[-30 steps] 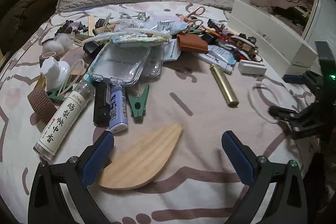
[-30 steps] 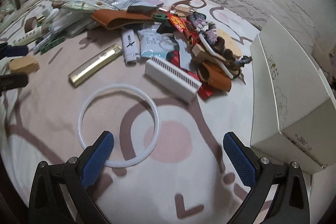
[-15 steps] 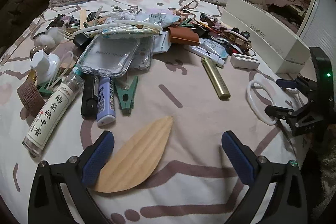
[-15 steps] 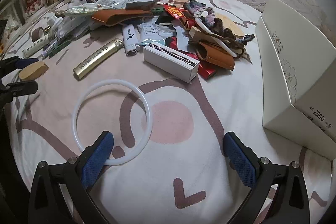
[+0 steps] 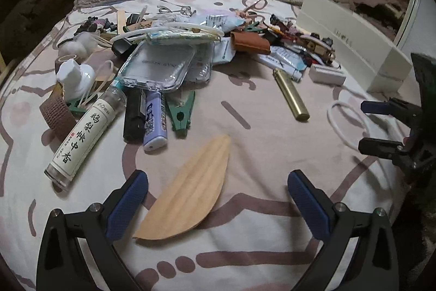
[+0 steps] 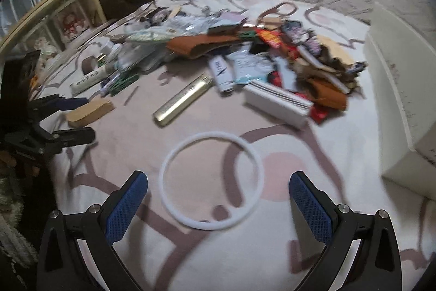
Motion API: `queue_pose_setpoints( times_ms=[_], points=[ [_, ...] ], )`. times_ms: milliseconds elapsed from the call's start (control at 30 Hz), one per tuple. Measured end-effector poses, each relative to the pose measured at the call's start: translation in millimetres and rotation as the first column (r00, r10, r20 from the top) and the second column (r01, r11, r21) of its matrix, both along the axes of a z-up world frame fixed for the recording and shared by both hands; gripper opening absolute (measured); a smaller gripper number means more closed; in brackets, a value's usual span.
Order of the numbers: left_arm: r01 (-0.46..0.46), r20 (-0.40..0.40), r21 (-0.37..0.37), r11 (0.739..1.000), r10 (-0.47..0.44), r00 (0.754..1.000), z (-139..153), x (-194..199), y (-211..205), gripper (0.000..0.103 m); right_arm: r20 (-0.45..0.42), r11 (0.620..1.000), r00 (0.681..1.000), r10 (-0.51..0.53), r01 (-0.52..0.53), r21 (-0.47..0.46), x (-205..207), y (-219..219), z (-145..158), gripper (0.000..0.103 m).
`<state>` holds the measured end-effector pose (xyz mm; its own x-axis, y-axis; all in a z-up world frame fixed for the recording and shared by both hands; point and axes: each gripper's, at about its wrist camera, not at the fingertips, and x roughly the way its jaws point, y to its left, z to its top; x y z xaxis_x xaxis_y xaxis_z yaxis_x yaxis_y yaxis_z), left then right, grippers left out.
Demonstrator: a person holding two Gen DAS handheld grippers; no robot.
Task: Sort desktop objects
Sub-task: 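Align the left tool fingers around the wooden board while the right tool centers over the white ring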
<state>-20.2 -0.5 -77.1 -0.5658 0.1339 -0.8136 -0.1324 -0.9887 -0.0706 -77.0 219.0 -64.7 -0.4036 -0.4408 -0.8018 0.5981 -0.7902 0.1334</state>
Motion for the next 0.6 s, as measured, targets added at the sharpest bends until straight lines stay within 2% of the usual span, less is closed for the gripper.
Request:
queue_pose_setpoints(
  times_ms=[133,433,600],
  points=[
    [0.033,0.010,0.005,0.999,-0.033,0.999,-2,3,7,0.103,-0.013,0.999,1.000,0.012,-0.012,0.040,4,-8,-4,0.103],
    [0.168,0.018,0.047,0.985,-0.169,0.985,0,12,30,0.103,-0.018,0.999,1.000,-0.013,0.013,0.048,1,-8,-8,0.103],
    [0.177,0.018,0.021,0.984,-0.177,0.984,-1,11,37,0.103,-0.034,0.998,0.999,-0.026,0.028,0.057,-1,-10,-11,0.103]
  ],
)
